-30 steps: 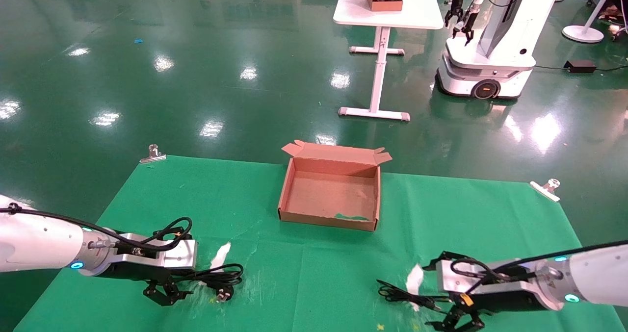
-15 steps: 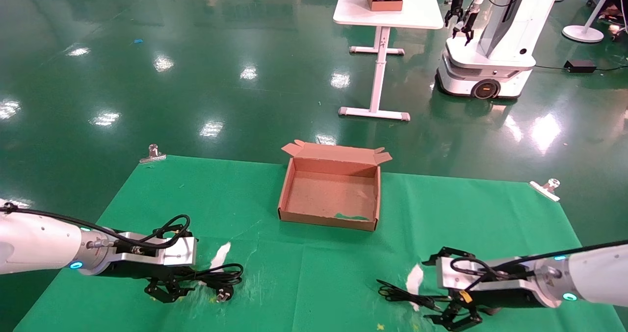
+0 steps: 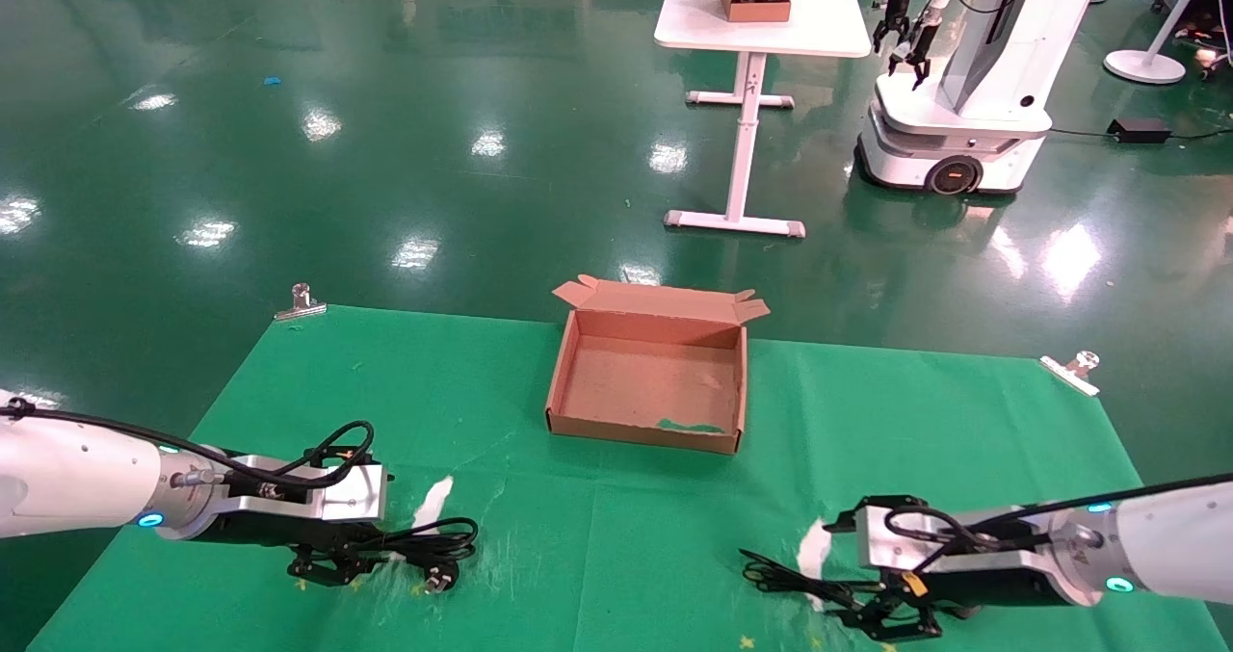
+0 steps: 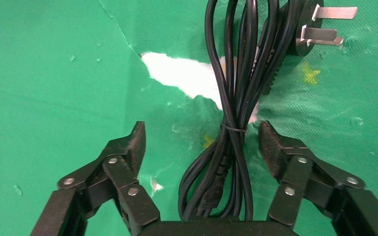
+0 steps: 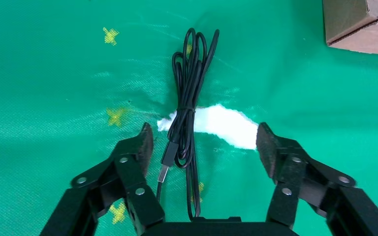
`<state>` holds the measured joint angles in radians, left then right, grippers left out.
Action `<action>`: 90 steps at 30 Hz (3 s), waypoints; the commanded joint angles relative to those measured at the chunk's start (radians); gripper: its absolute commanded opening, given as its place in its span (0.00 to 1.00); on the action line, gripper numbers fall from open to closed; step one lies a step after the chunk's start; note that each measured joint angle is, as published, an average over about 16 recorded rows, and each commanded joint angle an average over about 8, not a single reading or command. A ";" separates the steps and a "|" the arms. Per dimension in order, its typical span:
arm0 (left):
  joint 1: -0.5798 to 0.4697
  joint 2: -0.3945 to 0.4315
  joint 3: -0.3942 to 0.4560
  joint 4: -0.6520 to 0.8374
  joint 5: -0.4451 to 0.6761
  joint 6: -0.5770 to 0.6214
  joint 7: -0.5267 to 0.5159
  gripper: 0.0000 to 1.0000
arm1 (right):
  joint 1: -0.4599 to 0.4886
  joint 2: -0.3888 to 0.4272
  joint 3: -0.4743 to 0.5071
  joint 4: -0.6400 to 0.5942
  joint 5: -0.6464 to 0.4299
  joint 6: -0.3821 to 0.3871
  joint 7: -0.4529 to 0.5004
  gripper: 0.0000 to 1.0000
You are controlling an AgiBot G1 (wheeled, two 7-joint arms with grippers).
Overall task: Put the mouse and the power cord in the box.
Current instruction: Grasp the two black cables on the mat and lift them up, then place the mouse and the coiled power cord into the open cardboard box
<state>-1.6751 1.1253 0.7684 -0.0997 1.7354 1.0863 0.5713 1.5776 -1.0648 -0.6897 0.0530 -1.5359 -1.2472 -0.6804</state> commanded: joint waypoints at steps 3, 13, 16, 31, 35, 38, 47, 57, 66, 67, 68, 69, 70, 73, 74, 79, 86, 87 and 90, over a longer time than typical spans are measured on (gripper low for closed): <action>0.001 0.000 0.000 -0.003 0.000 0.000 -0.001 0.00 | -0.001 0.001 0.000 0.002 0.000 -0.001 0.001 0.00; 0.002 -0.001 0.001 -0.005 0.001 0.001 -0.002 0.00 | -0.002 0.001 0.000 0.005 0.001 -0.002 0.002 0.00; 0.002 -0.001 0.001 -0.006 0.002 0.001 -0.003 0.00 | -0.003 0.001 0.000 0.006 0.001 -0.002 0.002 0.00; -0.004 -0.007 -0.001 -0.008 -0.002 0.008 -0.004 0.00 | 0.001 0.010 0.005 0.009 0.009 -0.005 0.001 0.00; -0.023 -0.029 -0.027 -0.005 -0.039 0.038 -0.015 0.00 | 0.000 0.040 0.038 0.017 0.055 -0.005 -0.015 0.00; -0.042 -0.054 -0.070 0.015 -0.103 0.071 -0.054 0.00 | -0.004 0.080 0.082 0.024 0.118 -0.016 -0.030 0.00; -0.101 -0.023 -0.213 0.089 -0.310 0.063 -0.237 0.00 | 0.083 0.182 0.171 0.111 0.240 -0.035 -0.015 0.00; -0.220 0.101 -0.279 0.093 -0.405 -0.232 -0.353 0.00 | 0.185 -0.043 0.170 0.154 0.242 0.103 0.058 0.00; -0.252 0.055 -0.269 0.078 -0.391 -0.196 -0.328 0.00 | 0.096 -0.262 0.154 -0.014 0.215 0.476 0.016 0.00; -0.251 0.044 -0.265 0.078 -0.384 -0.175 -0.324 0.00 | 0.082 -0.273 0.151 -0.020 0.209 0.506 0.014 0.00; -0.249 0.033 -0.260 0.079 -0.378 -0.153 -0.320 0.00 | 0.067 -0.281 0.147 -0.024 0.204 0.526 0.013 0.02; -0.247 0.022 -0.255 0.080 -0.371 -0.131 -0.317 0.00 | 0.053 -0.287 0.143 -0.023 0.199 0.535 0.012 0.11; -0.245 0.013 -0.250 0.081 -0.364 -0.111 -0.313 0.00 | 0.041 -0.289 0.140 -0.020 0.196 0.534 0.014 0.24; -0.239 -0.008 -0.233 0.082 -0.340 -0.063 -0.301 0.00 | 0.018 -0.290 0.133 -0.003 0.190 0.503 0.024 0.61; -0.236 -0.012 -0.228 0.081 -0.332 -0.052 -0.295 0.00 | 0.014 -0.289 0.130 0.003 0.189 0.491 0.028 0.74; -0.225 -0.007 -0.201 0.064 -0.294 -0.035 -0.253 0.00 | 0.012 -0.287 0.120 0.022 0.185 0.460 0.040 1.00; -0.212 0.048 -0.175 0.041 -0.257 -0.070 -0.202 0.00 | 0.014 -0.277 0.134 0.036 0.215 0.452 0.028 1.00; -0.207 0.060 -0.173 0.040 -0.254 -0.078 -0.197 0.00 | 0.016 -0.274 0.138 0.034 0.223 0.456 0.024 1.00; -0.186 0.106 -0.166 0.040 -0.245 -0.110 -0.179 0.00 | 0.031 -0.256 0.154 0.026 0.244 0.479 0.008 1.00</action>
<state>-1.8492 1.2430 0.6024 -0.0633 1.4899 0.9608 0.3962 1.6232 -1.3056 -0.5369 0.0799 -1.2950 -0.7664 -0.6777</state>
